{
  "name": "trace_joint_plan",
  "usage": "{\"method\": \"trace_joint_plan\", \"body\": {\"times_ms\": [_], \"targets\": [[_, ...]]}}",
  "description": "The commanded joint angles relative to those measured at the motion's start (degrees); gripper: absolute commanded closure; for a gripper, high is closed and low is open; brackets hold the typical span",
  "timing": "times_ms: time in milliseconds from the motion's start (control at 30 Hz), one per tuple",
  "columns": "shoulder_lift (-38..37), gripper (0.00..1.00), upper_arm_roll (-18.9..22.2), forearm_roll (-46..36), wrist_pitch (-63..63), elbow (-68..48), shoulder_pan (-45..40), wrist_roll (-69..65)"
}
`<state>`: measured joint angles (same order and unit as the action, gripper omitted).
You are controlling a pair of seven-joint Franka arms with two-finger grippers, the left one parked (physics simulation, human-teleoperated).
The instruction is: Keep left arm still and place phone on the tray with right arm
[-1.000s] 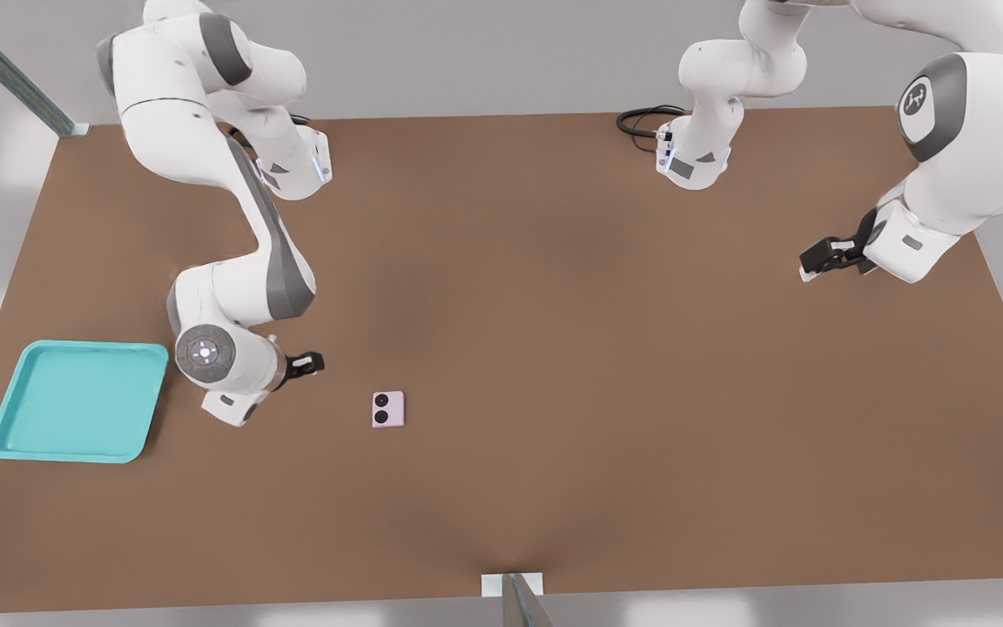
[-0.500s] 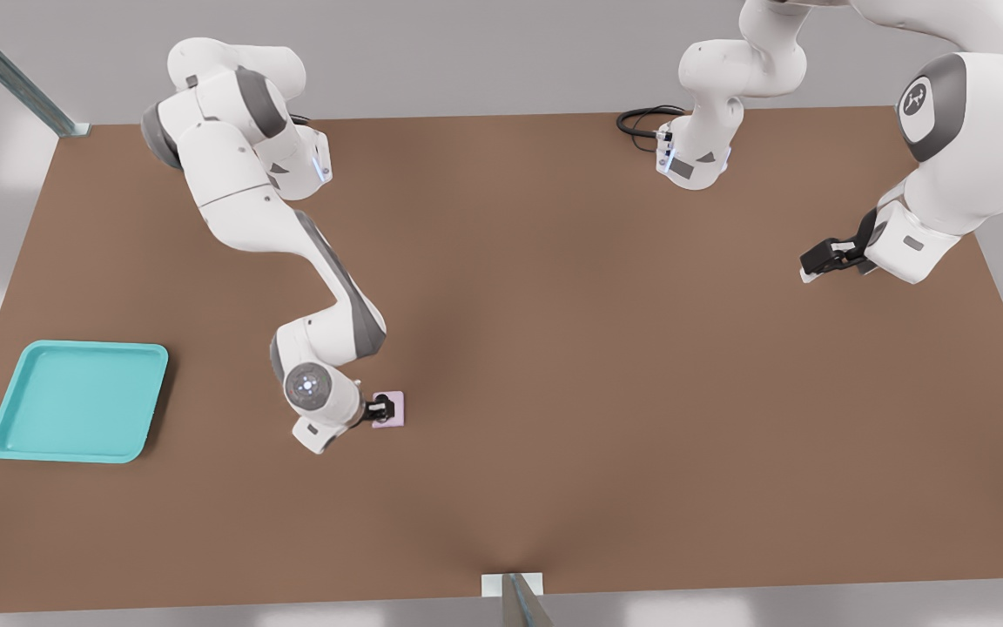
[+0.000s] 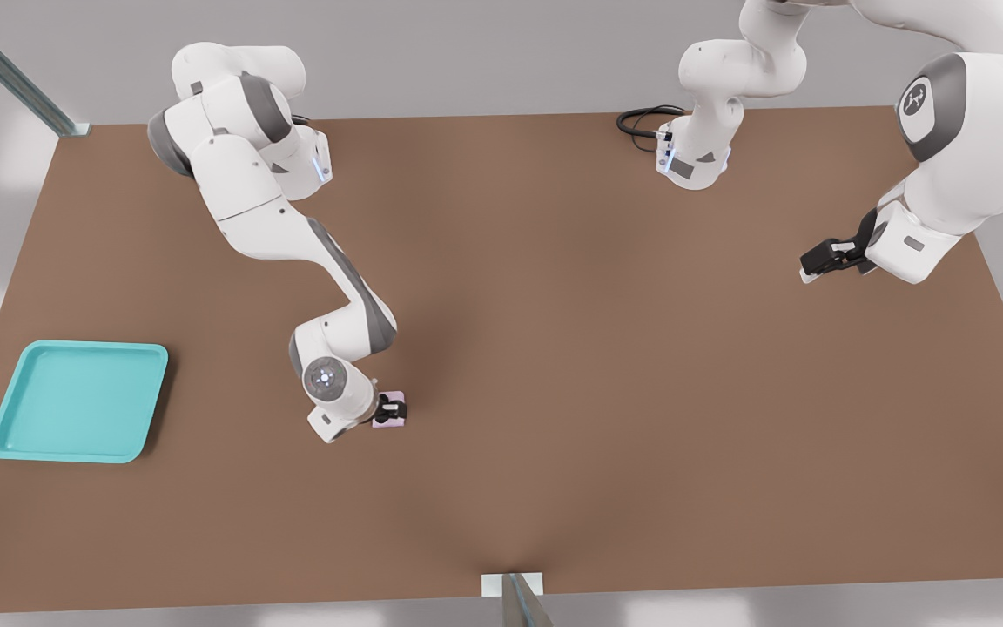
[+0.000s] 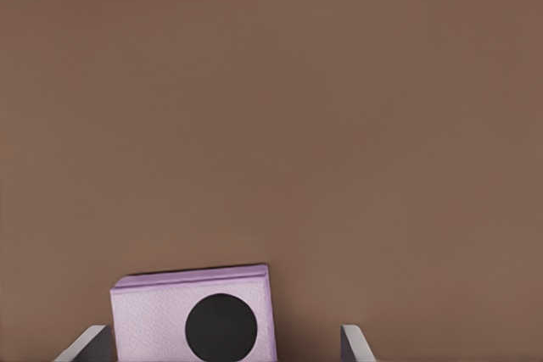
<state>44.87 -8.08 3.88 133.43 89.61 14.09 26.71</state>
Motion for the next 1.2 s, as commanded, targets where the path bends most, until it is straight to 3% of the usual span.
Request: {"method": "trace_joint_plan", "body": {"times_ms": [0,733,900,1167], "targets": [[0.05,0.00,0.00,-0.19,1.39,-0.05,0.06,7.83],[1.10,0.00,0.00,2.45,1.21,1.27,1.38,8.80],[1.19,0.14,0.00,2.45,1.21,1.27,1.47,8.80],[1.19,0.19,0.00,2.45,1.21,1.27,1.38,8.71]]}}
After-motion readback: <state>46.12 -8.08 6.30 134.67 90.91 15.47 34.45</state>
